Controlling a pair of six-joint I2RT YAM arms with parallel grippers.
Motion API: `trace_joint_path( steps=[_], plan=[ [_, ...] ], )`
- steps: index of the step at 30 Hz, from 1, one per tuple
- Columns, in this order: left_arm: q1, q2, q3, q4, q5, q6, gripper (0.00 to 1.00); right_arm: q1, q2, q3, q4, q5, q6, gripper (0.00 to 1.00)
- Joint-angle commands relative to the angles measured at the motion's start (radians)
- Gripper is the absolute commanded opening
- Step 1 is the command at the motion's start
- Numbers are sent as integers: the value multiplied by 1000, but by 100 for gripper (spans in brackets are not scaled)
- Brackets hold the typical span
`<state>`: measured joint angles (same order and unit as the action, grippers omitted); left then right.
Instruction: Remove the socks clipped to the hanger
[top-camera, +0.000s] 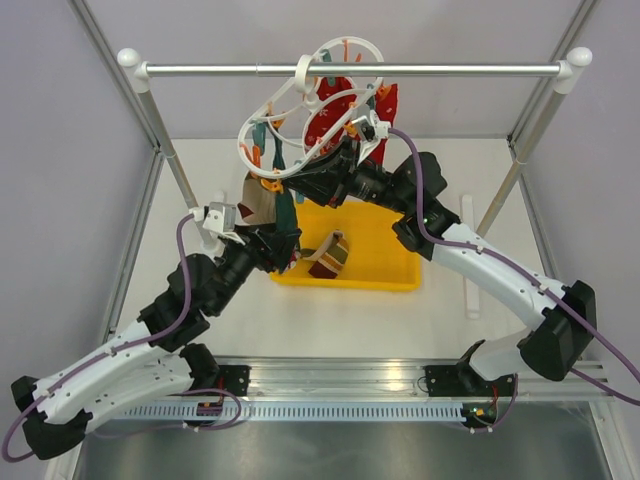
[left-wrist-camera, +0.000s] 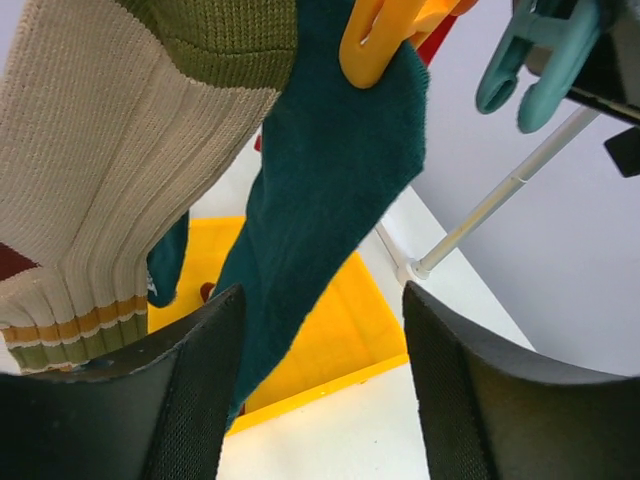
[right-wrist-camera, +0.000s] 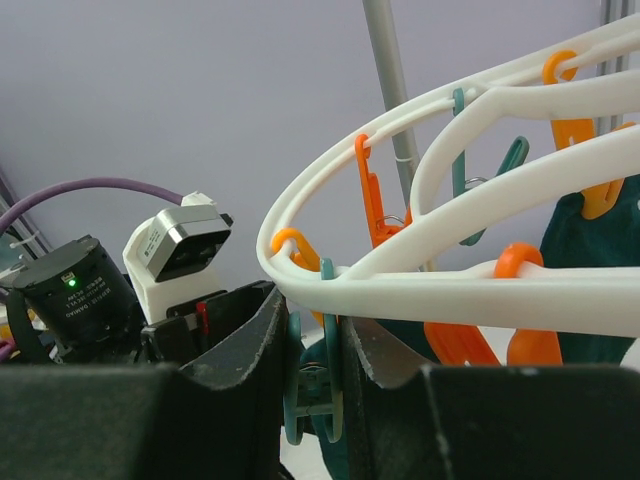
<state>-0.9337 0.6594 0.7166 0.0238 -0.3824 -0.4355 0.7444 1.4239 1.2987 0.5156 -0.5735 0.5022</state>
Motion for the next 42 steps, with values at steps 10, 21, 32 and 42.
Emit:
trace_joint_path(
  steps=[10,21,32,42],
  plan=[
    [-5,58,55,4,-32,46,22,4,-74,-30,-11,47,-27,9],
    [-7,106,107,4,19,43,2,6,-147,-110,-46,138,-45,61],
    [-7,151,130,10,40,41,2,6,-292,-223,-86,270,-71,98],
    [-8,161,139,28,76,24,2,22,-418,-481,-51,317,-116,97]
  ],
)
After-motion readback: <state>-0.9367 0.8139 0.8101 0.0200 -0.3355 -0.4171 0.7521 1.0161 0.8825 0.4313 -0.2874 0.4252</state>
